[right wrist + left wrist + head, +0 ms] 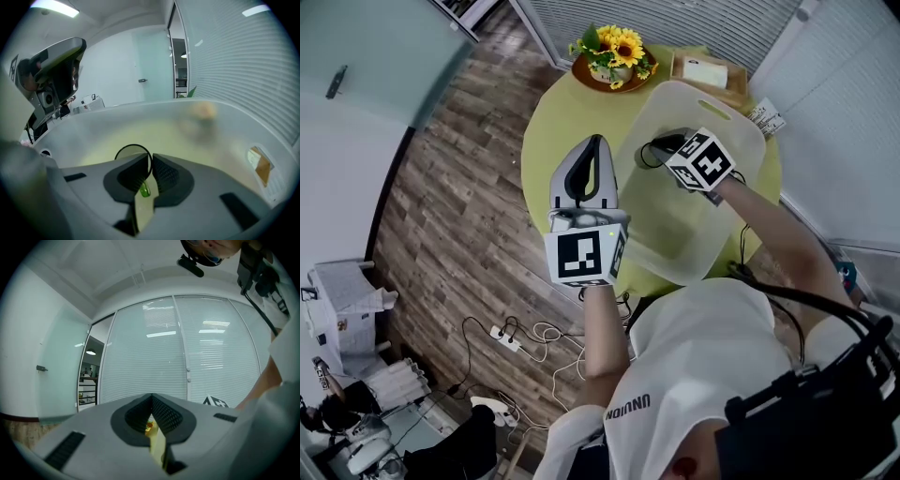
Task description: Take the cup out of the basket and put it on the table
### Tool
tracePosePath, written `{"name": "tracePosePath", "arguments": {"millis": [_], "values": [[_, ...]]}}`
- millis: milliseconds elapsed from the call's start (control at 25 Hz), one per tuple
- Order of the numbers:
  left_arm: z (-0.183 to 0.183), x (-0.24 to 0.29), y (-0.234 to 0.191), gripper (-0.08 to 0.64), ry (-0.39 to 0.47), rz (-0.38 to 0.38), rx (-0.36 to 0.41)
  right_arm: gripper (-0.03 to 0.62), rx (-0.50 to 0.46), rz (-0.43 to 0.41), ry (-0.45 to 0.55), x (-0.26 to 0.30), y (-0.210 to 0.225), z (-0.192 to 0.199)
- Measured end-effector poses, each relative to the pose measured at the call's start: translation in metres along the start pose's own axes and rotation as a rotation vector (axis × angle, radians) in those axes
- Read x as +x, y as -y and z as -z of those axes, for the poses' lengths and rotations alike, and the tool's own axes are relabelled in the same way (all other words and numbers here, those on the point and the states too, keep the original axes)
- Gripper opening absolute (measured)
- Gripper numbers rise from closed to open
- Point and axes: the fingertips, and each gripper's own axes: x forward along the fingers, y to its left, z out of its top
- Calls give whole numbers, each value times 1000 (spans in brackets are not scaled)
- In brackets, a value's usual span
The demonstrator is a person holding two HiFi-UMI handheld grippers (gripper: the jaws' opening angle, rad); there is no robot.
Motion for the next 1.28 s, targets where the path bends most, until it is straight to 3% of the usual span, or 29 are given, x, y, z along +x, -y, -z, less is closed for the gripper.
{"name": "tracePosePath", "arguments": {"millis": [1280], "values": [[-4,-2,-3,14,2,-19,6,44,10,35,209,-43,8,-33]]}}
